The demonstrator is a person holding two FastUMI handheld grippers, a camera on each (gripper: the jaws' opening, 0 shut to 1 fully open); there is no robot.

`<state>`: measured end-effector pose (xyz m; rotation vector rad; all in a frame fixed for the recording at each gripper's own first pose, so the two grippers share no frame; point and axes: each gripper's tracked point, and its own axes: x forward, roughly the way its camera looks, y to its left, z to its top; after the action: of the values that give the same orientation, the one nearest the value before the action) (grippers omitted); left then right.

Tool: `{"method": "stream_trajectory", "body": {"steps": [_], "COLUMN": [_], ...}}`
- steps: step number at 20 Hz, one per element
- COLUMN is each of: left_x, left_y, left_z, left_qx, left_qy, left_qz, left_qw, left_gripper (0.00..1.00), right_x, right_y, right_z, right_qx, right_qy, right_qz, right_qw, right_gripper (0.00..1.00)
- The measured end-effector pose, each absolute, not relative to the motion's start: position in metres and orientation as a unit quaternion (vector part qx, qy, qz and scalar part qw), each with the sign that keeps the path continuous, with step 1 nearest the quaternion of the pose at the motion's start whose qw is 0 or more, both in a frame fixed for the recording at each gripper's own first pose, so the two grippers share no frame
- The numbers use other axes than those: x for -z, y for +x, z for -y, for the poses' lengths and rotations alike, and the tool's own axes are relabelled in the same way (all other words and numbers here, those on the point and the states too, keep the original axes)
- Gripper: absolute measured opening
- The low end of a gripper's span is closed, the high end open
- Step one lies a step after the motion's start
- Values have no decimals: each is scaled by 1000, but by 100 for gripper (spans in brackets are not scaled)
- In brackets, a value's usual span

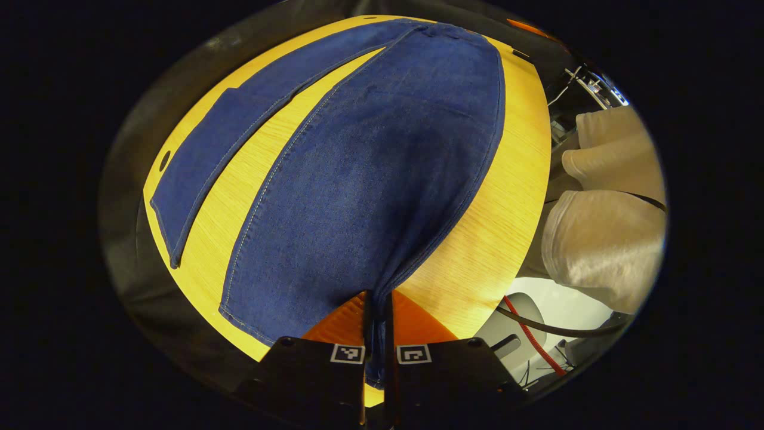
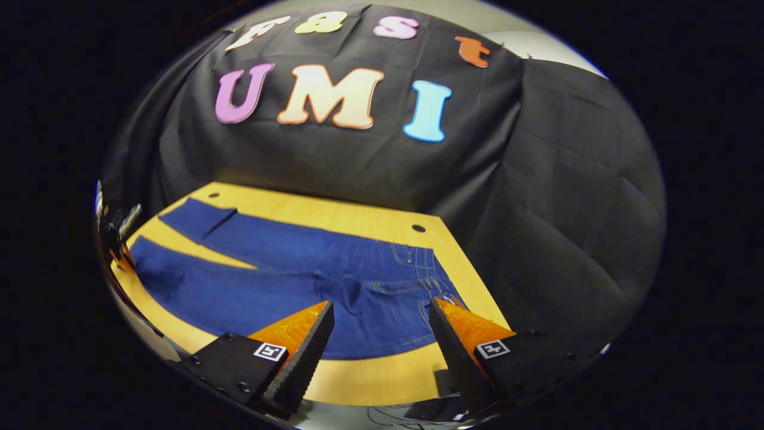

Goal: Grasp the waist and the cuffs of the jeans and fold them to make the two legs overlap; first hold the waist and fold one-third of the jeans toward the cuffs, then hold the cuffs and fold the remaining one-third in the same direction to finish folding.

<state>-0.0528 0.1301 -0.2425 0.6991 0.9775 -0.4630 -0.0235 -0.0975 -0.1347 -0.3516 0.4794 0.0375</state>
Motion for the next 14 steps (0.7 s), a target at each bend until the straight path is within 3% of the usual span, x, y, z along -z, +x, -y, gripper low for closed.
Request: {"method": "stream_trajectory", "body": {"steps": [2,8,14], "left_x": [242,242,242], "left_y": [-53,-53,-50], "left_z": [-130,-131,-131], "left_qx": [221,210,190], "left_qy": [330,310,291], "left_qz": [-457,-469,-476], "left_qw": [796,800,808], "left_gripper": [0,0,0], "right_x": [146,192,248], "right_y": [-20,-6,-9], "right_z": [107,117,127], "right_qx": [-48,-148,-264], "right_qy": [-209,-285,-391], "right_qz": [-261,-335,-426], "right_qw": [941,886,772], "right_gripper": [100,100,100]}}
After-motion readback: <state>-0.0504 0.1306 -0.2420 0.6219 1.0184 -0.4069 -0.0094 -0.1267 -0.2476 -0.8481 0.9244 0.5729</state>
